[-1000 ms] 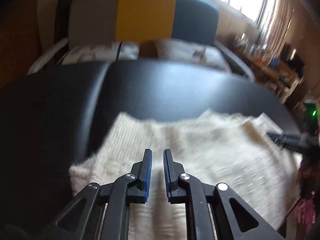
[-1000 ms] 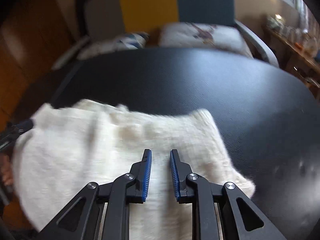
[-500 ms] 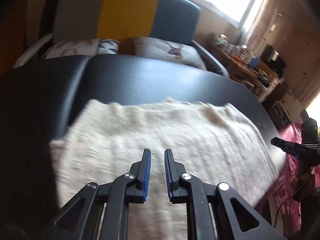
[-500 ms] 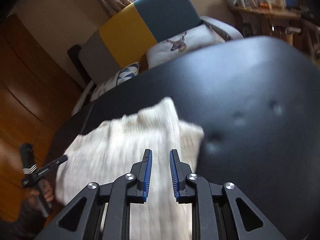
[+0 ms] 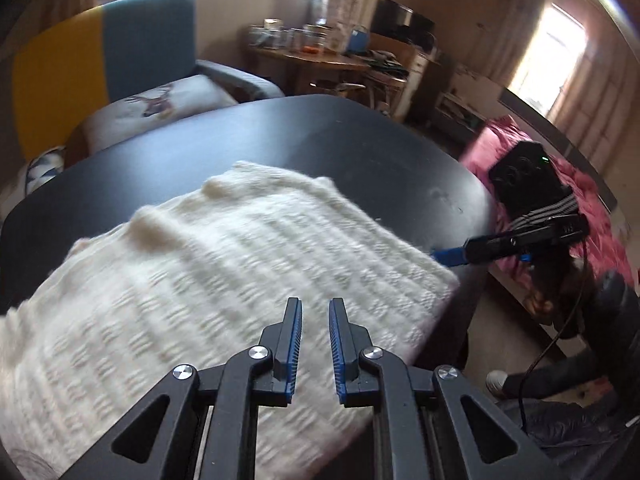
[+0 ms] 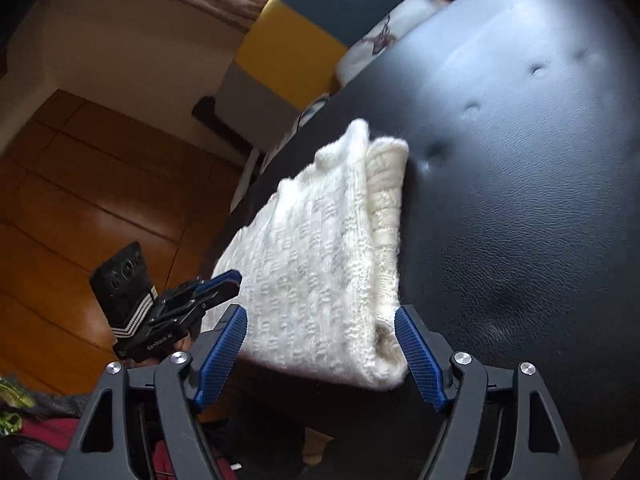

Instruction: Fold clothes

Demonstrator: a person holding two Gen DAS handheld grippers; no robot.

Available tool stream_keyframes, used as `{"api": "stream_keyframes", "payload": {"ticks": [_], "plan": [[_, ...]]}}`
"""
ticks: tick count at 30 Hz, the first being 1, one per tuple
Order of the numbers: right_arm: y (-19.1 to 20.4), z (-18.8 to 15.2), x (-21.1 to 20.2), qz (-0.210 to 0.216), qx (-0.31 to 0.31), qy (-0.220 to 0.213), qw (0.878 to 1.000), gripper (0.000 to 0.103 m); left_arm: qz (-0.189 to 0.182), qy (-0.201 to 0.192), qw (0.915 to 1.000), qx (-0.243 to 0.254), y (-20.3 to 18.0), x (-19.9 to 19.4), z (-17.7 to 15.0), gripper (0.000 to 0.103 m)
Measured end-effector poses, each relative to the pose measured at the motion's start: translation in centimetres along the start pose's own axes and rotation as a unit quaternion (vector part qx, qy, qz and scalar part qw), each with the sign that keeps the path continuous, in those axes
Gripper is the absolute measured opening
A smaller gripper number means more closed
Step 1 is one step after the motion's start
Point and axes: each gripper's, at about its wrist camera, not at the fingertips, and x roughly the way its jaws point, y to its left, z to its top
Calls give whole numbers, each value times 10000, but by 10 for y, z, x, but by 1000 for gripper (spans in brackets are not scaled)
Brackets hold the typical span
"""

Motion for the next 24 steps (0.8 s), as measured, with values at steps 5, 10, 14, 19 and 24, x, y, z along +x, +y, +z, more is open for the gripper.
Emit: {"api": "stream_keyframes", "payload": {"ticks": [5,10,14,19,24], "plan": [[0,4,15,648,-120,537,9964,79,-53,156,9999,0,2,14,12,13],[8,13,20,1050,-370,901,9897,79,-129,279,9994,130,4,24,20,13],[14,26,26,1011,-561,1215,9858,79,-229,415,9982,357,-1,34,23,13],[24,14,67,1108,-618,2696,9546,85,-249,645,9969,369,-1,50,22,13],[22,-14,72,572,-978,3318,9365,68,-235,868,9955,292,0,65,17,14]]}}
